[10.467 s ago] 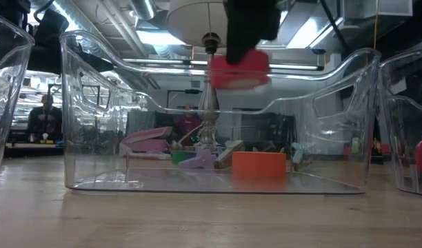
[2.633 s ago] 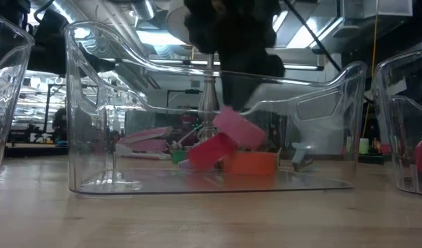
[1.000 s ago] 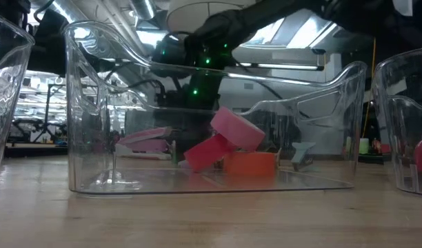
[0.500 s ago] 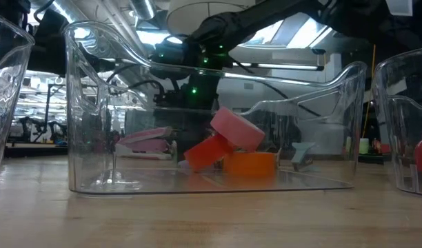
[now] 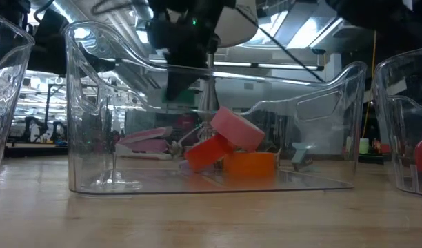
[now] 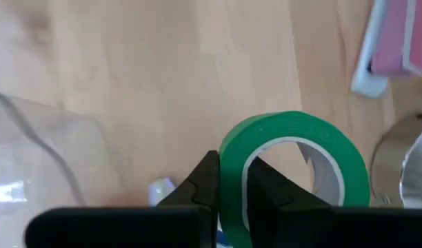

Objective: Pick and place Stapler, Stapler remover, tape
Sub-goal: Put the green tape into the top transparent bin

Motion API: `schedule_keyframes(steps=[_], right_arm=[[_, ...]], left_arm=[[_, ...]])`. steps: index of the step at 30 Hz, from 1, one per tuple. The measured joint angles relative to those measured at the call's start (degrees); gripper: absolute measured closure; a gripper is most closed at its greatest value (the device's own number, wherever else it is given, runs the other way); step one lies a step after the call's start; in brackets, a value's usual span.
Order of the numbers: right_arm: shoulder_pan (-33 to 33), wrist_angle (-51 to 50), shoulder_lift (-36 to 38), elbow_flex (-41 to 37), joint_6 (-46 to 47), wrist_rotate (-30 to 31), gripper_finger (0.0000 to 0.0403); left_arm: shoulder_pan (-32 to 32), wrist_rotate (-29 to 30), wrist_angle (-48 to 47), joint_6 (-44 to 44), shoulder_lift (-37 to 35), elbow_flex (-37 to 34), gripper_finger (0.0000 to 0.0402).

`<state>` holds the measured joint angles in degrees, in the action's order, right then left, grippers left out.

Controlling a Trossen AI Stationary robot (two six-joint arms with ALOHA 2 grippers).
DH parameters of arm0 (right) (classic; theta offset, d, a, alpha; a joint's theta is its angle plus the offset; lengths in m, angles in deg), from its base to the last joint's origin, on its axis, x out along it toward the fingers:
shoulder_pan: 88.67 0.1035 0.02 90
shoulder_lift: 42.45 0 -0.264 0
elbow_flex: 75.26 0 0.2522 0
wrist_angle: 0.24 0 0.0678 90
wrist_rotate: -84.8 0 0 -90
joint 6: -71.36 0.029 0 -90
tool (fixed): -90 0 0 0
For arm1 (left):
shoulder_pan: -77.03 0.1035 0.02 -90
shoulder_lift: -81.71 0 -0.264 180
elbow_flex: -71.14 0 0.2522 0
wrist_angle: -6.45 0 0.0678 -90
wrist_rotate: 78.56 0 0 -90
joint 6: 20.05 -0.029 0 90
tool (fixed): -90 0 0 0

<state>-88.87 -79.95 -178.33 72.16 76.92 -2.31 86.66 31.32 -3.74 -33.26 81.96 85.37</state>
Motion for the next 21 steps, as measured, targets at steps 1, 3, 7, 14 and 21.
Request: schedule_keyframes(steps=[1,3,7,14,21], right_arm=[[0.53,-0.3,0.57,0.0,0.06,-0.1,0.0363],[1.77,-0.09,1.5,0.05,0.13,-0.11,0.0363],[4.53,-0.35,1.95,0.11,-0.02,-1.16,0.0363],[9.02,-3.79,1.93,0.04,2.0,-3.13,0.0363],[12.92,-8.59,1.93,0.07,7.34,-2.92,0.0363]], left_arm=[[0.0,-0.01,0.0,0.0,0.01,0.0,0.0162],[0.0,-0.02,0.0,0.0,0.01,0.0,0.0162],[0.0,0.0,0.0,0.0,0.01,0.0,0.0162],[0.0,-0.01,0.0,0.0,0.01,0.01,0.0162],[0.0,-0.01,0.01,0.0,0.01,0.01,0.0162]])
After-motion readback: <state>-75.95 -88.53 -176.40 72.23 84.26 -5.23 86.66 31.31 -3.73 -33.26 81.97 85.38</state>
